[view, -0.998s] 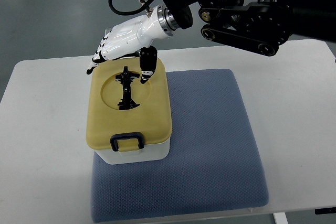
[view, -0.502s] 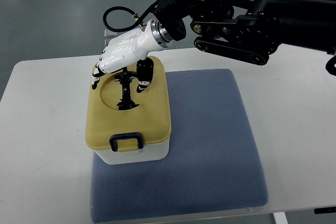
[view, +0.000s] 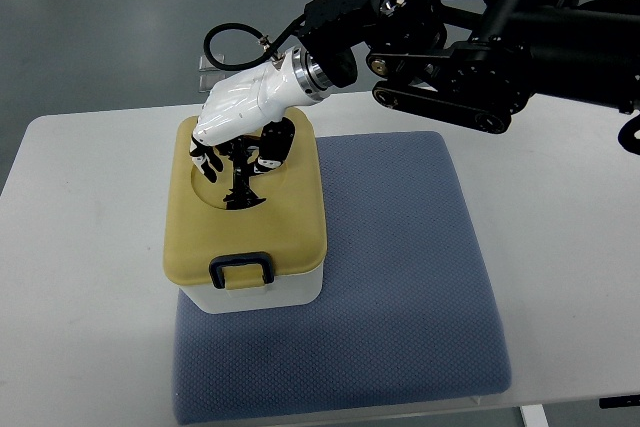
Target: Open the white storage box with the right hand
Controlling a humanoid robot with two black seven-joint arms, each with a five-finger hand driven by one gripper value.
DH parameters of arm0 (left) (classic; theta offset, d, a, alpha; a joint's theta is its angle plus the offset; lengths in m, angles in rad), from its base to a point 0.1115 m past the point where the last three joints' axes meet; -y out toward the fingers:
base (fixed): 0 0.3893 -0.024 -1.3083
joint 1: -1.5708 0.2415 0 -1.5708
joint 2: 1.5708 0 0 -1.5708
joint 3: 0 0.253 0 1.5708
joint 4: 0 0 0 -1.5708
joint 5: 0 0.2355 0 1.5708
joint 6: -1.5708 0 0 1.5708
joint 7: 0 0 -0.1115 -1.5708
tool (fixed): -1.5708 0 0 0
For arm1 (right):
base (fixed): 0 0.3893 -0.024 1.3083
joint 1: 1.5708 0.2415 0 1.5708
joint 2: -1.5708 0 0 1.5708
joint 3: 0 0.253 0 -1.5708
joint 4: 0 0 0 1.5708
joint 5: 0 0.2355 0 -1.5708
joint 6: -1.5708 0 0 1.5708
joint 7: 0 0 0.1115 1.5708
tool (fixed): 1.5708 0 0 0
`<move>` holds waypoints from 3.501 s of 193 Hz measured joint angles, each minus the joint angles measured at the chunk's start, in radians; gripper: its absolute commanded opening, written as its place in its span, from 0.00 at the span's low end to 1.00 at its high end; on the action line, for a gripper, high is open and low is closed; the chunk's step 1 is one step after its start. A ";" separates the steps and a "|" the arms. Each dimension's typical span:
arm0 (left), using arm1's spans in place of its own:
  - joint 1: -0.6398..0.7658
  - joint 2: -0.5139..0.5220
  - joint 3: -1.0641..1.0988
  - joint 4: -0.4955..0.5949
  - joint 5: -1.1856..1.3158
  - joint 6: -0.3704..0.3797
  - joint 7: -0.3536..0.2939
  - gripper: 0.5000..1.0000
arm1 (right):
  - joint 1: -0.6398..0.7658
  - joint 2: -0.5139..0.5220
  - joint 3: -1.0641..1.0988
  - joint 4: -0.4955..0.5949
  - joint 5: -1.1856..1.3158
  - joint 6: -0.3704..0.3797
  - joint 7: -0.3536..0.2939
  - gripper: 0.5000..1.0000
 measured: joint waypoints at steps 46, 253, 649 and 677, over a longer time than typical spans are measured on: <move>0.000 0.000 0.000 0.000 0.000 0.000 0.000 1.00 | 0.002 -0.001 0.002 -0.001 0.000 -0.006 0.001 0.00; 0.000 0.000 0.000 0.000 0.000 0.000 0.000 1.00 | 0.126 -0.486 0.068 0.073 0.026 -0.022 0.069 0.00; 0.000 0.000 0.000 0.000 0.001 0.000 0.000 1.00 | -0.416 -0.521 0.100 0.064 0.283 -0.075 0.069 0.82; 0.000 0.000 0.000 0.000 0.001 0.000 0.000 1.00 | -0.418 -0.527 0.165 0.054 0.569 0.088 0.069 0.83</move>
